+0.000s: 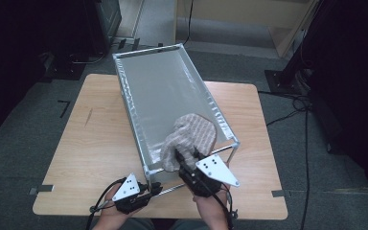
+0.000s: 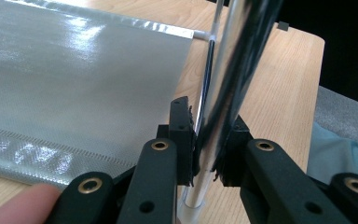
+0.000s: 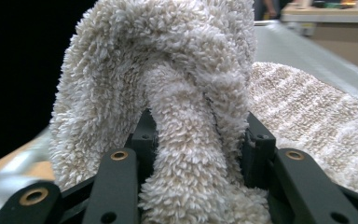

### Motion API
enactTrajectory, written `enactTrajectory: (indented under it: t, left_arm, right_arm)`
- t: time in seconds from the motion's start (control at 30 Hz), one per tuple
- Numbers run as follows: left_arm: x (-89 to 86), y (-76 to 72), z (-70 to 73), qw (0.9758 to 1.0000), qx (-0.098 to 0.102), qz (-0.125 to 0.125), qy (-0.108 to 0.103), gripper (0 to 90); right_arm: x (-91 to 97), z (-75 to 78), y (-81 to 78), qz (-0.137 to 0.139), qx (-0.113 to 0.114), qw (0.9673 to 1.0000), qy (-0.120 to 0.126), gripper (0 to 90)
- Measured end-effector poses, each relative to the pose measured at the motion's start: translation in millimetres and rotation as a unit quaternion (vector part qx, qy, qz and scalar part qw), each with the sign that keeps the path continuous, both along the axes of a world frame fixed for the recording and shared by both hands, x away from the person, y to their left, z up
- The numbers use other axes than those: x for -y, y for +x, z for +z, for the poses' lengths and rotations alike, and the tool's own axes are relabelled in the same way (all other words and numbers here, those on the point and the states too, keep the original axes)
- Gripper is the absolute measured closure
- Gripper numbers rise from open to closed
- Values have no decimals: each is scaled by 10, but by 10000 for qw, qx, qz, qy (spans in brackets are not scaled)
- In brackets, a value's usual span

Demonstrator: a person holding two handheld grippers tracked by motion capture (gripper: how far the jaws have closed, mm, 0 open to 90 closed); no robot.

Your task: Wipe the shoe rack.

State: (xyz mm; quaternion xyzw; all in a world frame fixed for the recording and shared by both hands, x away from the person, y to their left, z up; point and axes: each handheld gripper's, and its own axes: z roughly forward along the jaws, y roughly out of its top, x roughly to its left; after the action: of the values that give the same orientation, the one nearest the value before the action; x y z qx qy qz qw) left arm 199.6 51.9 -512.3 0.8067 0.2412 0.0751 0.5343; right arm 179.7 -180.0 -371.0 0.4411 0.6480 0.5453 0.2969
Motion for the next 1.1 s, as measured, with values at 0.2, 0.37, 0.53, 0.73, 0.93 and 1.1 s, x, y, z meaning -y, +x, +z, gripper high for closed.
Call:
enactTrajectory:
  t: [0.2, 0.37, 0.53, 0.73, 0.93, 1.1]
  left_arm:
    - [5, 0, -7, 10000, -18, 10, -7, 794]
    - [14, -5, -8, 10000, 0, 10, 44, 794]
    - [16, -9, -12, 10000, 28, 18, 46, 795]
    - [13, 8, -23, 10000, -53, -32, -35, 791]
    - [36, 5, -22, 10000, -20, -41, -5, 793]
    - [50, 16, -21, 10000, 6, -77, 19, 794]
  right_arm:
    - [-220, 2, -85, 609, -4, 9981, 67, 587]
    - [-124, 14, -48, 598, -19, 9982, 41, 587]
    - [173, 14, 40, 97, -25, 9999, 65, 585]
    - [639, 9, 136, -505, -49, 9984, 254, 584]
    - [951, 13, 142, -1012, 79, 9946, 208, 581]
    - [1219, 16, 102, -1474, 56, 9886, 314, 582]
